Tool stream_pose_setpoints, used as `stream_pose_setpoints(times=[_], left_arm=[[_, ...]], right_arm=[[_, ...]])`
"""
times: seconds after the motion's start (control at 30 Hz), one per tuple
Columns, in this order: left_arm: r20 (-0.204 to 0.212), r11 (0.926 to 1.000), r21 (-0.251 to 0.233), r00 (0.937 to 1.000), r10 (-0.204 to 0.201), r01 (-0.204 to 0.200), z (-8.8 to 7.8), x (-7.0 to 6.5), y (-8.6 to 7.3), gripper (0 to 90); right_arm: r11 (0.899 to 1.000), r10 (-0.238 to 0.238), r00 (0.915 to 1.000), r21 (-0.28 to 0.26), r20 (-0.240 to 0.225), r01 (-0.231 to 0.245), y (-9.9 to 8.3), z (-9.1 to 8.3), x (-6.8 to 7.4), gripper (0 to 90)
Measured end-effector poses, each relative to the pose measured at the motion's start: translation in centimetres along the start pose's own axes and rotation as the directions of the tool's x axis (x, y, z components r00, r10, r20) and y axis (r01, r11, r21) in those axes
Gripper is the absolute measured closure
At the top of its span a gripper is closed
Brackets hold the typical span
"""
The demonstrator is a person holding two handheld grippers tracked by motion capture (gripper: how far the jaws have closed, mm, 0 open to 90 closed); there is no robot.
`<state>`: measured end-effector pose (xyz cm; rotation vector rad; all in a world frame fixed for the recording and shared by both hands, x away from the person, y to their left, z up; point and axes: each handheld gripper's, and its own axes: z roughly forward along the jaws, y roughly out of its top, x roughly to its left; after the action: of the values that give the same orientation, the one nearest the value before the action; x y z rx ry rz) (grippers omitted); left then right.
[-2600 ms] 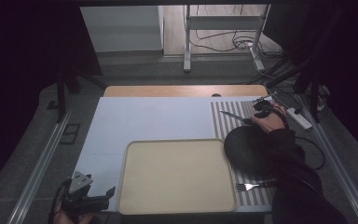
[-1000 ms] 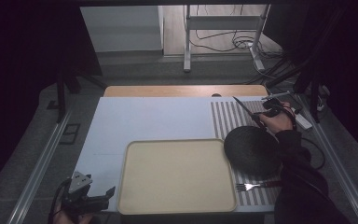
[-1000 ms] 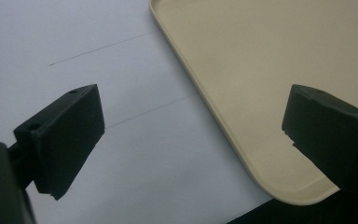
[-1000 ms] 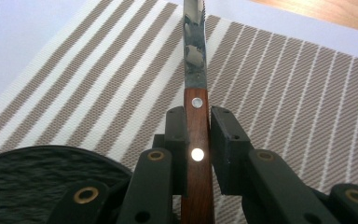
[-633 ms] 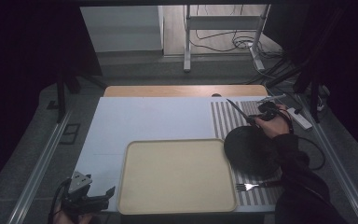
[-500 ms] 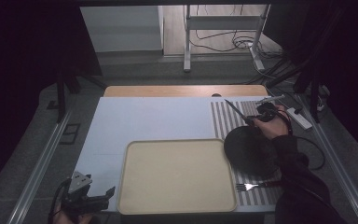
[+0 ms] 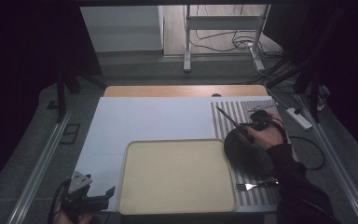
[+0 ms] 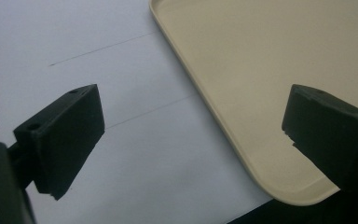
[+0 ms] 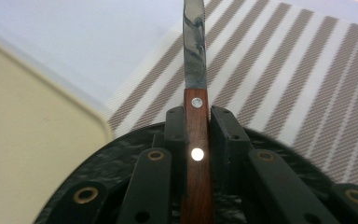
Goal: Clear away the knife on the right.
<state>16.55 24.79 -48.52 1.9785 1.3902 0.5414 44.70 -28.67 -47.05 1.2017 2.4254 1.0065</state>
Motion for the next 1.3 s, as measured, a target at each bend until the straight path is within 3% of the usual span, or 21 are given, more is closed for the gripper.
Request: stream_pose_setpoints(times=[0.47, 0.9, 1.3], left_arm=[[0.001, 1.0, -0.004, 1.0, -0.005, 0.005, 0.0, 0.0, 0.0, 5.5], [-0.001, 1.0, -0.002, 1.0, -0.004, 0.004, 0.0, 0.0, 0.0, 5.5], [-0.001, 1.0, 0.0, 1.0, -0.006, 0.006, 0.0, 0.0, 0.0, 5.5]], right_arm=[[0.999, -0.054, 0.9964, 0.002, -0.065, 0.055, -2.0, -1.5, 5.0, 77.9], [0.997, -0.074, 0.9922, -0.013, -0.101, 0.073, -3.9, -2.9, 7.9, 77.9], [0.995, -0.092, 0.9863, 0.01, -0.137, 0.094, -5.6, -3.3, 10.9, 77.9]])
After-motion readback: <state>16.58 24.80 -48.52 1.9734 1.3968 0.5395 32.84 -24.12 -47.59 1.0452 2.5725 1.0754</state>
